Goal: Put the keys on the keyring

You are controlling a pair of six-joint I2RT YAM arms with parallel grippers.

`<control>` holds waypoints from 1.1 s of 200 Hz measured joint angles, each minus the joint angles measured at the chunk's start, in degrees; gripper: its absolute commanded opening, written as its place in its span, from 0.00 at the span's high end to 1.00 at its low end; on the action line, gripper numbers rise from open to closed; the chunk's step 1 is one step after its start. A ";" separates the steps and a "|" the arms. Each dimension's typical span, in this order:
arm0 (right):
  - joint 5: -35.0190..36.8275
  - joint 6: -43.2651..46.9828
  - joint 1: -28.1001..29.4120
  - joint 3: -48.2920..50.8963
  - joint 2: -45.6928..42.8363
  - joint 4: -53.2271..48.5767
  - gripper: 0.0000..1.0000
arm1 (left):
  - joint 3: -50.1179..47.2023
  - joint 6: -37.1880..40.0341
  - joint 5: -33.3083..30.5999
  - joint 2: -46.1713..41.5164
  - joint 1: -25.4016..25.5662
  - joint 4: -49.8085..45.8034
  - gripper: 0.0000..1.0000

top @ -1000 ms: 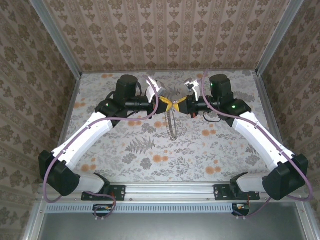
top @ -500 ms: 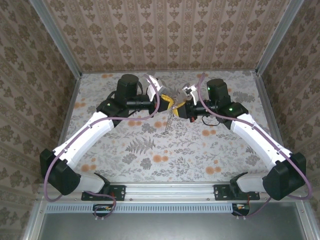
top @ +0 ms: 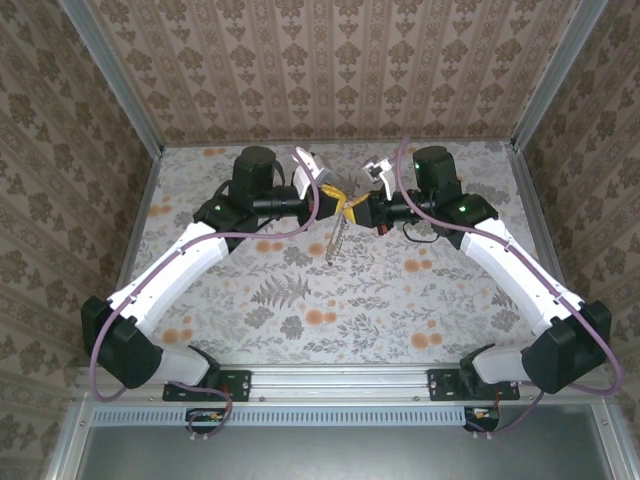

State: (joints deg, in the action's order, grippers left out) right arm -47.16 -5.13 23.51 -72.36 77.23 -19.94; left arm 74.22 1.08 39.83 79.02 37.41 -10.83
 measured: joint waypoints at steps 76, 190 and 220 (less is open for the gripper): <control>0.70 -0.17 0.04 -0.07 0.11 -0.66 1.00 | -1.14 -0.66 -0.24 -0.02 0.00 1.46 1.00; 0.96 -0.66 0.13 -0.07 0.09 -0.98 1.00 | -1.22 -1.07 -0.24 -0.02 0.00 1.51 1.00; 1.42 -0.70 0.24 -0.74 0.17 -1.73 1.00 | -1.22 -1.07 -0.26 -0.02 0.00 1.64 1.00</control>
State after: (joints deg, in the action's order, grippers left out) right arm -45.74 -5.82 23.75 -73.10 77.41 -21.67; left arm 72.99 0.01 39.57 79.00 37.41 -9.19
